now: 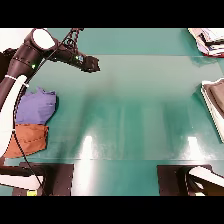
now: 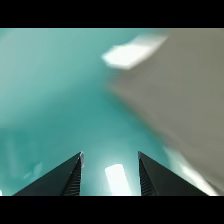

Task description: Fold the shirts.

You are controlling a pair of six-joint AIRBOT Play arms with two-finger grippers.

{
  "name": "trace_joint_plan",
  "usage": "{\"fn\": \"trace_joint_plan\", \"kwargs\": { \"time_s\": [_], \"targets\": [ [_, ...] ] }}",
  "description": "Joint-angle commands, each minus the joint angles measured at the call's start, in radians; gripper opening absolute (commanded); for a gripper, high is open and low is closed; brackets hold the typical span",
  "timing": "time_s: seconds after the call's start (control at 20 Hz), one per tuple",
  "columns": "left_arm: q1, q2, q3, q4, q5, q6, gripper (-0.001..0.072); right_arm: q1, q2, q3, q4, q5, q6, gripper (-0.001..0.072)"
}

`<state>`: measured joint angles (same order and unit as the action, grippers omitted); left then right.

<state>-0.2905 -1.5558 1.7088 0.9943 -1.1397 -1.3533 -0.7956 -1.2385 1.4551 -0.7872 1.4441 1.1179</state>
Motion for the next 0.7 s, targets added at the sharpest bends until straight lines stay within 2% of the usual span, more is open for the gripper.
{"fn": "trace_joint_plan", "kwargs": {
  "time_s": [0.0, 0.2, 0.25, 0.3, 0.35, 0.65],
  "targets": [
    [-0.001, 0.001, 0.0, -0.007, 0.004, -0.001, 0.0029, 0.28, 0.001, 0.021, 0.074, -0.001, -0.001, 0.0415],
    [-0.001, 0.001, 0.0, -0.007, 0.004, -0.001, 0.0029, 0.582, 0.001, 0.021, 0.016, -0.005, -0.001, 0.0404],
    [-0.001, 0.001, 0.0, -0.007, 0.004, -0.001, 0.0029, 0.638, 0.001, 0.02, -0.002, -0.003, -0.001, 0.0304],
    [-0.001, 0.001, 0.0, -0.007, 0.004, -0.001, 0.0029, 0.687, 0.001, 0.02, -0.012, 0.0, -0.001, 0.0106],
    [0.0, 0.001, 0.0, -0.007, 0.004, -0.001, 0.0029, 0.732, 0.001, 0.021, -0.027, -0.001, -0.001, 0.0015],
    [-0.001, 0.001, 0.0, -0.007, 0.004, -0.001, 0.0029, 0.826, 0.001, 0.02, -0.027, -0.004, -0.001, 0.0015]
  ]
}}
